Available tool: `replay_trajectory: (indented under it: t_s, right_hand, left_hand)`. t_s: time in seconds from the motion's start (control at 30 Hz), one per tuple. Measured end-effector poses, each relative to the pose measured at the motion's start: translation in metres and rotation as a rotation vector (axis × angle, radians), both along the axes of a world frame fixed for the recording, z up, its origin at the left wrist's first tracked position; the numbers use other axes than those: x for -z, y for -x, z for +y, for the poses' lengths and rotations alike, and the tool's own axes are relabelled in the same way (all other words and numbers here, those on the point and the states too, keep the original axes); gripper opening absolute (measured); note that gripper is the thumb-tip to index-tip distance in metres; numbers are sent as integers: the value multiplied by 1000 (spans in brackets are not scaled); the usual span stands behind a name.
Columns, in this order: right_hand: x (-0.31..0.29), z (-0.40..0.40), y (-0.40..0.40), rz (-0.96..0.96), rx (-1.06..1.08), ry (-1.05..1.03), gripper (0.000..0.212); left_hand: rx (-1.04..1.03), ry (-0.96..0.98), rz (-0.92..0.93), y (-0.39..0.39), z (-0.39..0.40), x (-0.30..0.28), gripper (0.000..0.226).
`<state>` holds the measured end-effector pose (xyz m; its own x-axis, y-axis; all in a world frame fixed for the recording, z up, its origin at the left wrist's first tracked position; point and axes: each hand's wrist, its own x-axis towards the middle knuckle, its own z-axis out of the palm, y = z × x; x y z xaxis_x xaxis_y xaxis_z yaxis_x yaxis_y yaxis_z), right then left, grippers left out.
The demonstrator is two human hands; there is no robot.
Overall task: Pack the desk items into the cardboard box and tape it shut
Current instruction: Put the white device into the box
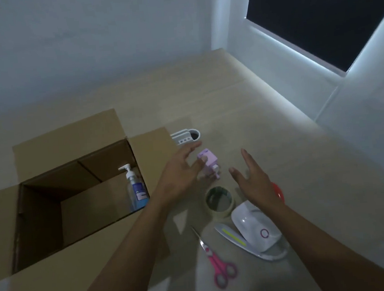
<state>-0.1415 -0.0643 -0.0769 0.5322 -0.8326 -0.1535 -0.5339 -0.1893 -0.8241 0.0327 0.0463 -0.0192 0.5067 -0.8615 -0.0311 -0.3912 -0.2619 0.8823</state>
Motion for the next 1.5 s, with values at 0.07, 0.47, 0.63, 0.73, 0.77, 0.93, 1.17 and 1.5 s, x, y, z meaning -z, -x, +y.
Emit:
replay_trajectory:
  t_s: [0.07, 0.47, 0.63, 0.73, 0.77, 0.93, 1.17, 1.5]
  right_hand:
    - [6, 0, 19, 61, -25, -22, 71]
    - [42, 20, 91, 83, 46, -112, 50]
    - [49, 32, 111, 72, 128, -362, 42]
    - [55, 37, 111, 24, 207, -482, 45]
    - [60, 36, 111, 5, 215, -516, 45]
    - [74, 36, 112, -7, 223, -602, 64]
    - [76, 39, 114, -39, 203, -600, 71]
    - [49, 46, 122, -141, 183, -531, 57]
  left_hand:
    - [52, -42, -67, 24, 1, 15, 43]
    - [192, -311, -49, 135, 43, 94, 69]
    - [104, -355, 68, 158, 53, 119, 66]
    - [87, -378, 74, 168, 56, 126, 59]
    - [79, -386, 70, 171, 56, 127, 57]
    - [-5, -383, 87, 180, 51, 132, 45]
    - [-42, -378, 51, 188, 47, 142, 47]
    - [-69, -317, 46, 200, 43, 112, 54]
